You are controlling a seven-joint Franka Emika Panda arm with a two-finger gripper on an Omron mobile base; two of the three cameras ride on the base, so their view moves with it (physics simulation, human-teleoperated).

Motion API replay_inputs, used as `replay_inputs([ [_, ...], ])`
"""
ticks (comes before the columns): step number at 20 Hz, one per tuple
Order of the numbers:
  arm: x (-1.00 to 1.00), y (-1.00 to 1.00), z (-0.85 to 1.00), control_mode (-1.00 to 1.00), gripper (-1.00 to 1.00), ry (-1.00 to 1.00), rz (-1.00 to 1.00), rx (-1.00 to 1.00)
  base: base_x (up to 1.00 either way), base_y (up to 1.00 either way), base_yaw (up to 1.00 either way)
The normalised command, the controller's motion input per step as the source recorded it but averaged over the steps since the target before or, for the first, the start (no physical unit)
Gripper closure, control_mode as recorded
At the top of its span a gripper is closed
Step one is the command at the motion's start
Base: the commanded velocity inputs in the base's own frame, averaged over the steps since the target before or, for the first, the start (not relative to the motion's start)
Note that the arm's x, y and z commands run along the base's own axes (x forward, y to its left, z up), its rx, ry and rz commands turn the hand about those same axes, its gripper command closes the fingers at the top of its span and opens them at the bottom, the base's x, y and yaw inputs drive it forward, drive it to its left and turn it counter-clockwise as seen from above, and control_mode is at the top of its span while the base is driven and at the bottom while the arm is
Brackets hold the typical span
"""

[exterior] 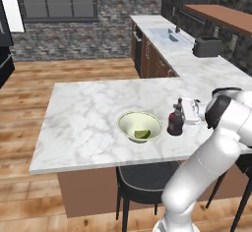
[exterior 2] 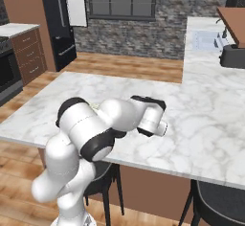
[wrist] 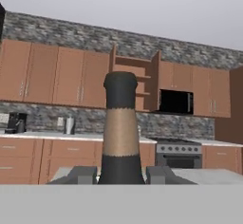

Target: There is a bowl on the dining counter. Grab a lemon wedge from the fridge and place it in the bowl. Then get the liquor bottle and glass cup from the cabinet and place them next to the bowl.

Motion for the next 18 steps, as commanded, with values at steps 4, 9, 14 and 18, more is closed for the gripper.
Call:
replay_inputs([
  [4,0.02,0.00,-0.27,-1.00,1.00,0.00,0.01,0.00,0.00,0.00,0.00],
  [9,0.15,0.00,-0.17,-1.00,1.00,0.00,0.00,0.00,0.00,0.00,0.00],
  [14,0.27,0.00,-0.15,-1.00,1.00,0.00,0.00,0.00,0.00,0.00,0.00],
  [18,0.28,0.00,-0.18,-1.00,1.00,0.00,0.00,0.00,0.00,0.00,0.00],
])
